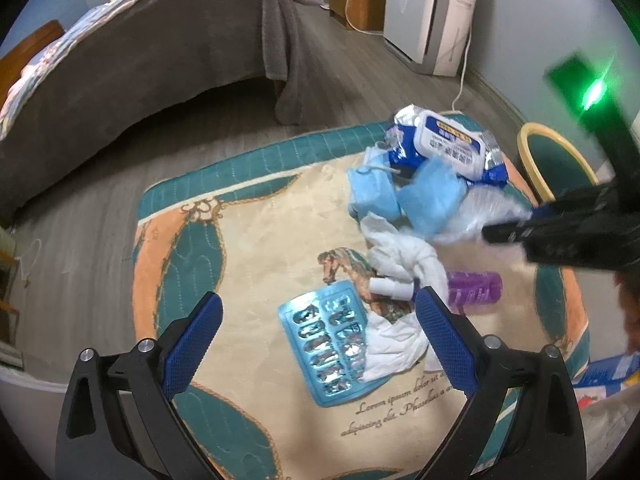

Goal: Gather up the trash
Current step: 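Grasp the clear plastic bag with the right tool while the left tool grasps the white tissue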

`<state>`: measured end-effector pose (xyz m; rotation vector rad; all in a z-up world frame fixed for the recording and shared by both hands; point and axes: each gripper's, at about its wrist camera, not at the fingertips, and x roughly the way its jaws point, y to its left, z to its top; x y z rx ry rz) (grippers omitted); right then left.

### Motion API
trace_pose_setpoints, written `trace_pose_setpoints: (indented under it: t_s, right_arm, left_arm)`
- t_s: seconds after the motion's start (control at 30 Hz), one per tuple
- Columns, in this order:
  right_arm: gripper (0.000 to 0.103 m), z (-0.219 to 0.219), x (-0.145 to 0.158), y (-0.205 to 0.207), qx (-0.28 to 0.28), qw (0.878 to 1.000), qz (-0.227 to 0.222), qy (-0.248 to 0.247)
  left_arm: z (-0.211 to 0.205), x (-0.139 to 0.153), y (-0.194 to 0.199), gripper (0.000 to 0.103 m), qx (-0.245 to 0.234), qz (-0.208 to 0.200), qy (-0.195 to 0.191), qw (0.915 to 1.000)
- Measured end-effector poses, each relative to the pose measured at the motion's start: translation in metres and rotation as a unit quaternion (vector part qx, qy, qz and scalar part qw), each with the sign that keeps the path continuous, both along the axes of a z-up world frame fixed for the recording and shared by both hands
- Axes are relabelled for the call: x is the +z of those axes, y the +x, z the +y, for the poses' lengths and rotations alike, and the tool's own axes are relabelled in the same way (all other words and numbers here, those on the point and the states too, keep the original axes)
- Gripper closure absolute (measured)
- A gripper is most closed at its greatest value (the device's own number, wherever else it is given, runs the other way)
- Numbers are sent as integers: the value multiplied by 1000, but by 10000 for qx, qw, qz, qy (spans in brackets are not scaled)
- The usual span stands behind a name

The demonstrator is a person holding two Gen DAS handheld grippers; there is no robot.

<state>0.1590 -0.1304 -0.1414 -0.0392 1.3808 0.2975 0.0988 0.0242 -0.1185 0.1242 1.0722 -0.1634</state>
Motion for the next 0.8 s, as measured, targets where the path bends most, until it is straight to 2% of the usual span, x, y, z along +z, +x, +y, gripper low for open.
trace_pose_setpoints:
  t_s: [0.2,0.4,0.47,0.5,0.63,0.7,0.77,0.8]
  right_arm:
    - [80,-8,41,-7,89,9981,-505,333]
    - [80,-18,48,-8,133,9974,-619,357]
    - [80,-23,46,-7,77,9974,-592,397]
    - [80,-27,46,-6,52,9974,-575,420]
    - [80,-38,45,-5,-11,9972,-597,450]
    - [80,-43,46,-4,-52,9970,-611,468]
    - [80,-47,44,-4,-76,9971,-595,478]
    - [80,-49,44,-4,-89,9971,-587,480]
  left_arm:
    - [-24,-21,1,7,-174,278,-48,9995]
    - [-47,-39,5,10,-264,464,-402,9978]
    - [-54,-43,7,11,-260,434,-390,9980]
    - [-59,-44,8,16,-313,398,-315,9982]
    - [-67,-47,13,24,-361,334,-159,9987]
    - [-66,-49,18,41,-315,365,-195,9986]
    - [-66,-51,22,50,-285,429,-229,9984]
    - [-66,-52,23,51,-284,448,-220,9983]
